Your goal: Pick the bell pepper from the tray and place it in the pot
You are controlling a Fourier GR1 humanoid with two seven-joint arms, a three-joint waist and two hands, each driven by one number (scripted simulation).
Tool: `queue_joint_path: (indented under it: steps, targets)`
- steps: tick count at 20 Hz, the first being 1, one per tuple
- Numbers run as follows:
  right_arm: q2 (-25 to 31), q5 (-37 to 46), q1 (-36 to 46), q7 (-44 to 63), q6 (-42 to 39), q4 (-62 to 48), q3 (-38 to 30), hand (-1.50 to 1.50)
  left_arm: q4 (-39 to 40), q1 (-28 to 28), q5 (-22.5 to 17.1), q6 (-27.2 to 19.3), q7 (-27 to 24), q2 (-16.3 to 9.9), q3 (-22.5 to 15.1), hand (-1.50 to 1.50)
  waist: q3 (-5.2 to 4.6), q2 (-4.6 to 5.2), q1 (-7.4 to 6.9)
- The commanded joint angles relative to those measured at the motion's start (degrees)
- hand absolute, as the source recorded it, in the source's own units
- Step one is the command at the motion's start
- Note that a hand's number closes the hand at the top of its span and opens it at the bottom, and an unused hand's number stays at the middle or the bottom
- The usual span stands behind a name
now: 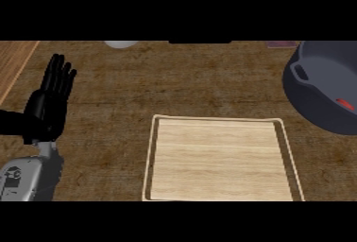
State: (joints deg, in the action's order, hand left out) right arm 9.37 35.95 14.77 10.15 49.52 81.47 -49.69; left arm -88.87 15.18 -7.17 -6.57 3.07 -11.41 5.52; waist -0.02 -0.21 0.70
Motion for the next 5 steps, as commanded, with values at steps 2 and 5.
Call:
queue_joint_path:
  steps: [2, 5]
  targets:
    - [-3.0, -9.0, -11.7, -2.9, -3.3, 11.2, 0.0, -1.50, -0.1, 0.0, -1.0, 1.5, 0.6, -0.8, 1.2, 0.00, 0.03, 0.07, -0.09]
    - [-4.4, -6.1, -15.2, 2.0, -4.7, 17.3, 1.1, -1.50, -2.5, 0.5, 1.2, -0.9, 3.3, 1.0, -1.0, 0.00, 0.01, 0.12, -0.27]
